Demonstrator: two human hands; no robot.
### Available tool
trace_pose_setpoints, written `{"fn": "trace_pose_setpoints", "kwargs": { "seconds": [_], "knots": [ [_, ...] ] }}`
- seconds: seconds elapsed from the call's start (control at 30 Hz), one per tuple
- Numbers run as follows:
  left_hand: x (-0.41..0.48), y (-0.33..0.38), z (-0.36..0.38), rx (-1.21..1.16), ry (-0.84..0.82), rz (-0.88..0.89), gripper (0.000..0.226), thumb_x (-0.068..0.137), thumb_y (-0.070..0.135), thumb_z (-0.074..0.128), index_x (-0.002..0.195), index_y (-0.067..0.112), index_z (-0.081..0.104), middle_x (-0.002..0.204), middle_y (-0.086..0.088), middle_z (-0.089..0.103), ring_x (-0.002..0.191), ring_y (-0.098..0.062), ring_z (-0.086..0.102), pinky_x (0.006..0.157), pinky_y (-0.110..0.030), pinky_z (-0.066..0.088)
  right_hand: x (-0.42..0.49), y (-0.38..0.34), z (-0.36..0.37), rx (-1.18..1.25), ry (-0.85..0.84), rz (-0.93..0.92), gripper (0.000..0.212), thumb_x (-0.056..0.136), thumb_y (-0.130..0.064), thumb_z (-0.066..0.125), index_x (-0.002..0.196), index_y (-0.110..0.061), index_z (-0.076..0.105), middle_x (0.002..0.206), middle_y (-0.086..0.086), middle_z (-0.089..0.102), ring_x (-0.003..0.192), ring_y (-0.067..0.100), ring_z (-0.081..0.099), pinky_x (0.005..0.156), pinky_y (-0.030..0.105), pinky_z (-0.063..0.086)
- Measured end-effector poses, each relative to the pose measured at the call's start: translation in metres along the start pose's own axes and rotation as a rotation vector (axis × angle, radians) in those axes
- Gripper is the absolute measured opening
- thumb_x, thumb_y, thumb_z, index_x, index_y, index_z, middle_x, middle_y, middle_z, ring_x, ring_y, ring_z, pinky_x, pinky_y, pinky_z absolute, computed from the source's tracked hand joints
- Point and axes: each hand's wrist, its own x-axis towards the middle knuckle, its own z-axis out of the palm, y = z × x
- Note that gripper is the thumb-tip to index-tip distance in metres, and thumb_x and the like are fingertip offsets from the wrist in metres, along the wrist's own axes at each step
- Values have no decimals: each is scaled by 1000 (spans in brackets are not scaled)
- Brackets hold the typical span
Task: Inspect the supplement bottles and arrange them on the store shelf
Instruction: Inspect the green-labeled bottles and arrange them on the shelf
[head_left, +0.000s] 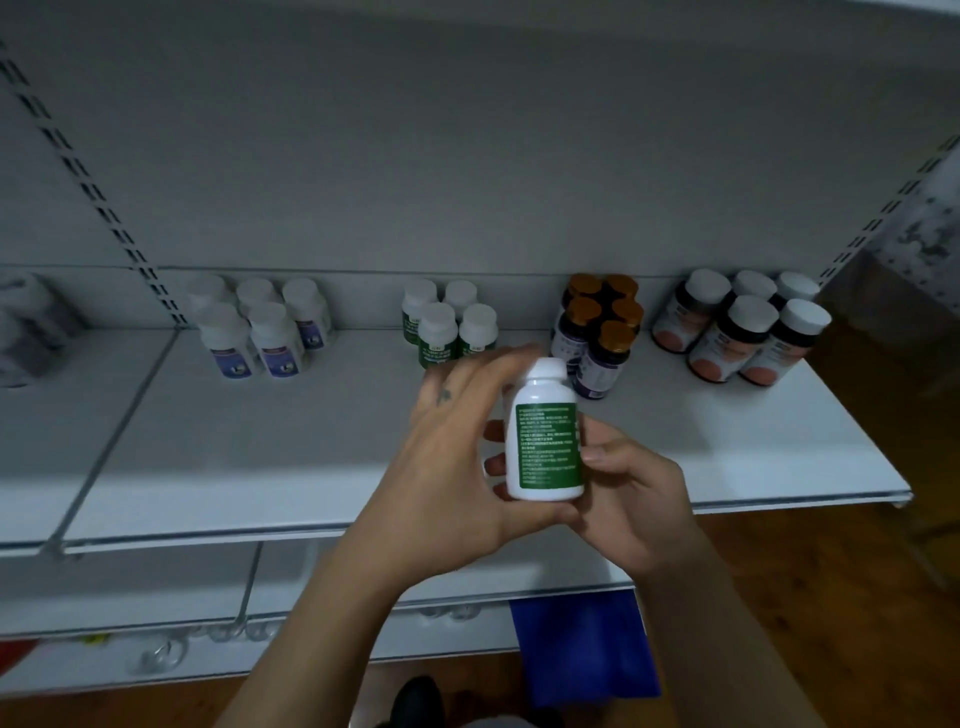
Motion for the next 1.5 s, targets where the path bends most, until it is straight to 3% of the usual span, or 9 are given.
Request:
{"fn": "trace_pose_setpoints", "kwargs": {
  "seconds": [0.17,0.37,0.53,0.63,0.77,0.87,0.97,1.2,1.5],
  "knots": [
    [0,-23,-4,-6,-31,-4,103,58,40,91,137,53,26,134,38,26,131,-1,24,96,4,19,16,19,-3,12,93,-27,60,75,-12,61,134,-3,55,130,26,57,115,40,59,94,55,47],
    [0,-44,-9,-8,-62,-22,105,57,34,94,144,34,34,138,15,38,126,-1,27,87,7,24,30,34,1,124,167,-22,64,65,-8,68,128,2,58,115,24,64,104,37,65,85,50,54],
    [-2,-57,-12,-25,-56,-21,103,59,36,91,143,35,32,135,18,37,123,-2,30,90,5,24,38,41,2,104,181,-7,61,69,-8,62,129,3,57,119,25,62,108,38,63,88,49,53],
    [-6,-63,-15,-39,-67,-40,97,64,45,85,139,44,24,126,29,30,123,-1,31,99,-5,28,42,43,4,-20,224,14,62,71,-11,65,131,1,56,123,25,60,111,37,60,92,48,51],
    [-13,-73,-22,-72,-104,-115,102,66,39,84,139,51,13,130,20,32,131,-9,33,108,-30,38,50,43,16,-354,378,18,55,74,-4,67,128,-4,56,112,18,66,101,27,64,82,34,54],
    [-14,-68,-30,-87,-78,-106,97,60,42,80,133,51,18,120,21,34,123,-7,38,100,-23,41,54,45,26,-446,407,-4,57,70,-1,71,125,-6,58,110,15,68,101,25,66,82,32,55],
    [-12,-60,-39,-144,-14,-81,78,57,36,81,119,42,34,99,21,47,102,2,48,81,-13,43,55,44,35,-482,398,-19,58,68,-8,78,124,-8,60,111,15,69,103,25,66,85,33,54],
    [-16,-62,-45,-192,-5,-131,98,54,54,79,138,35,31,127,16,49,121,-1,47,96,-22,45,55,35,42,-324,346,7,50,82,-10,56,131,-2,55,117,18,65,108,29,62,94,41,50],
    [-18,-60,-39,-161,-55,-89,99,62,41,88,138,42,25,130,15,46,122,3,42,93,-5,37,41,33,41,-321,329,15,55,77,-4,53,132,-3,55,116,22,62,108,36,58,95,48,46]
  ]
}}
